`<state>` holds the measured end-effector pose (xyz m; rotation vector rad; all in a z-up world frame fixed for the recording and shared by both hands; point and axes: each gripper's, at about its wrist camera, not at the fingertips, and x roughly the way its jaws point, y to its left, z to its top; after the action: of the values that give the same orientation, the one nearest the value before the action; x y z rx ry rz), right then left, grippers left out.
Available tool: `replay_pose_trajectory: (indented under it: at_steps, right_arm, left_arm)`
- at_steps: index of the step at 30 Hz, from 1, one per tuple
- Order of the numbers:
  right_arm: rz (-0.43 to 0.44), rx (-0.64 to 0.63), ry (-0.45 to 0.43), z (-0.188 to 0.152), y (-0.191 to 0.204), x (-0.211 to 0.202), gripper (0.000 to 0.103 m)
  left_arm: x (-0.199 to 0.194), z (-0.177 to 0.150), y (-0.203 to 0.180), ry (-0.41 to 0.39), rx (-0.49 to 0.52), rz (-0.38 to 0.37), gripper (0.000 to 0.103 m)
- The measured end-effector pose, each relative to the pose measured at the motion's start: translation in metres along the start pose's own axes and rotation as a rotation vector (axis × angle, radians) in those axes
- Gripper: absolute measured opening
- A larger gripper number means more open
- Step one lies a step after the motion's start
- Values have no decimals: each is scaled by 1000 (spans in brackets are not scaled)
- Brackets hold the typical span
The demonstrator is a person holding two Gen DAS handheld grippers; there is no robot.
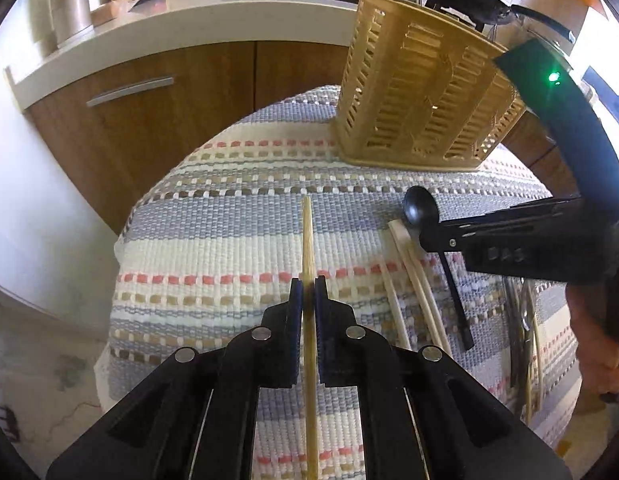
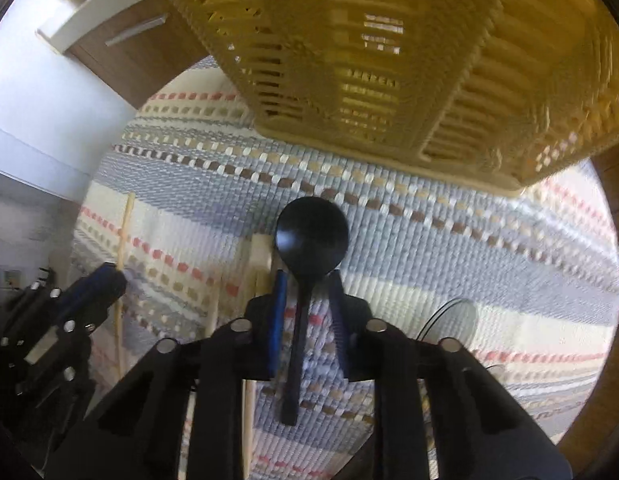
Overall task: Organize utensils
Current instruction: 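Grasp a single wooden chopstick with left tool while right tool grasps the black ladle-spoon, then lift chopstick and black spoon over the yellow basket and open both tools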
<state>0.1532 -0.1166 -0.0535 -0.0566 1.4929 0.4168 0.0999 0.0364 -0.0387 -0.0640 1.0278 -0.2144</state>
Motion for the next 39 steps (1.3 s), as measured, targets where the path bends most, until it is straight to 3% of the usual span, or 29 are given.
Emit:
replay_pose_trajectory:
  at_steps: [4,9,13,16,18,23,28,31,34,39]
  right_arm:
    - [-8,-22,1,-3,8,-1,5]
    - [67,-25,-103,-16,-1,-39,5]
    - [136,-30,-257,-31,-12,-93,5]
    - [208,-7,-415,-38,-24,-143,5]
    - [209,-2,-506,-39,-31,-168,5]
    - [147,2,-737,-30,-58,-223,5]
    - [75,27,-914,-13,-83,-243,5]
    - [29,51,-969,3,-92,-234,5]
    - [-12,71,-977,19,-100,-212,5]
    - [-11,89,-962,34,-109,-179,5]
  left_arm:
    - [-8,3,0,-45,-11,-25,4]
    - [-41,16,-2,-162,-36,-114,4]
    - [-83,39,-11,-274,-21,-213,4]
    - [-116,61,-26,-386,13,-242,4]
    - [-135,79,-36,-464,26,-255,4]
    - [-153,124,-60,-630,41,-213,4]
    - [-143,158,-72,-752,45,-194,4]
    - [-129,165,-78,-819,43,-145,4]
    - [-114,169,-82,-896,19,-43,4]
    - [-92,174,-78,-907,-32,-6,4]
